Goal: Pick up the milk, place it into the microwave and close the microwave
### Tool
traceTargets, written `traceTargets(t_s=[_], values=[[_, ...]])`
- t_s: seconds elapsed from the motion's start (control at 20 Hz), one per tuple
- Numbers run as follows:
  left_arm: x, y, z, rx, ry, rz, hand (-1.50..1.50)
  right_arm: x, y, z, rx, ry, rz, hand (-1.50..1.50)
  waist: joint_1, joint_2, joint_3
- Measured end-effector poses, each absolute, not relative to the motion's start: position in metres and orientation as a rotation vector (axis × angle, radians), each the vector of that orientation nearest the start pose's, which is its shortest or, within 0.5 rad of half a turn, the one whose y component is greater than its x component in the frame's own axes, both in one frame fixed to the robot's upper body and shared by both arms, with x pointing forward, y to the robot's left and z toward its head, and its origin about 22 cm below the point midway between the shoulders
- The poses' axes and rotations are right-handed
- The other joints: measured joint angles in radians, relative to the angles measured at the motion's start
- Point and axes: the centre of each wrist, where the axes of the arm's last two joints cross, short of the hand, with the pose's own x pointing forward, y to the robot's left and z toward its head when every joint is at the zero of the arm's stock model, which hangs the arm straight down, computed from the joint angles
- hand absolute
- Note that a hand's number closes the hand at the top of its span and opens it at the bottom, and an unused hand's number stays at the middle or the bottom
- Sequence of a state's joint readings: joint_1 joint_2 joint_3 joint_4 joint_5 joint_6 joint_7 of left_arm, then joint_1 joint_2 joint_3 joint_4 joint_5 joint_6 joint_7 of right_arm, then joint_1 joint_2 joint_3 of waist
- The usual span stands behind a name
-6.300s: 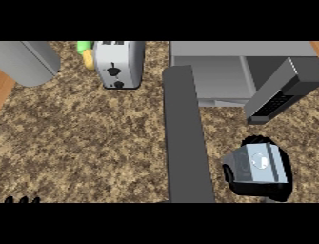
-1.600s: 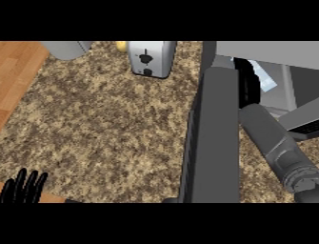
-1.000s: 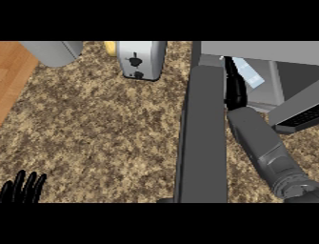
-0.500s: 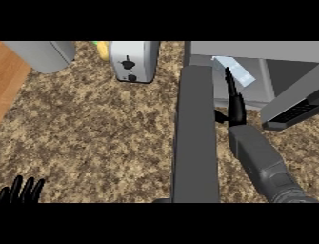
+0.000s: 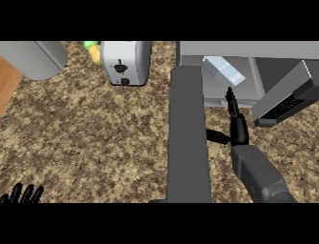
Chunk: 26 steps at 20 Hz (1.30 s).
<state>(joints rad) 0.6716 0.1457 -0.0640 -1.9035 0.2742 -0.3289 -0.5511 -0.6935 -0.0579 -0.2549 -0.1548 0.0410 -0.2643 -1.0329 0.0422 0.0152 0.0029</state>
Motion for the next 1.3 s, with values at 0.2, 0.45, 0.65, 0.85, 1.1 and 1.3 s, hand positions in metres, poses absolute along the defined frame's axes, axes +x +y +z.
traceTargets(t_s=[0.2,0.45,0.65,0.85,1.1,1.3], values=[[0.071,0.272,-0.015,-0.235,-1.842,0.074,-1.5,0.313,-0.223,-0.128,-0.178,-1.809,0.078,-1.5,-0.012,-0.005,-0.001],[0.079,0.27,-0.017,-0.245,-1.81,0.022,-1.5,0.29,-0.239,-0.143,-0.132,-1.788,0.105,-1.5,-0.031,-0.012,-0.002],[0.085,0.262,-0.018,-0.265,-1.793,0.007,-1.5,0.273,-0.266,-0.149,-0.152,-1.779,0.082,-1.5,-0.038,-0.015,-0.002],[0.089,0.253,-0.019,-0.33,-1.77,-0.037,-1.5,0.251,-0.287,-0.156,-0.173,-1.772,0.055,1.5,-0.044,-0.016,-0.003],[0.109,0.239,-0.028,-0.403,-1.722,-0.161,1.5,0.229,-0.316,-0.157,-0.208,-1.776,0.042,-1.5,-0.053,-0.017,-0.003],[0.124,0.224,-0.034,-0.412,-1.7,-0.276,1.5,0.213,-0.347,-0.151,-0.233,-1.771,0.011,-1.5,-0.055,-0.018,-0.004]])
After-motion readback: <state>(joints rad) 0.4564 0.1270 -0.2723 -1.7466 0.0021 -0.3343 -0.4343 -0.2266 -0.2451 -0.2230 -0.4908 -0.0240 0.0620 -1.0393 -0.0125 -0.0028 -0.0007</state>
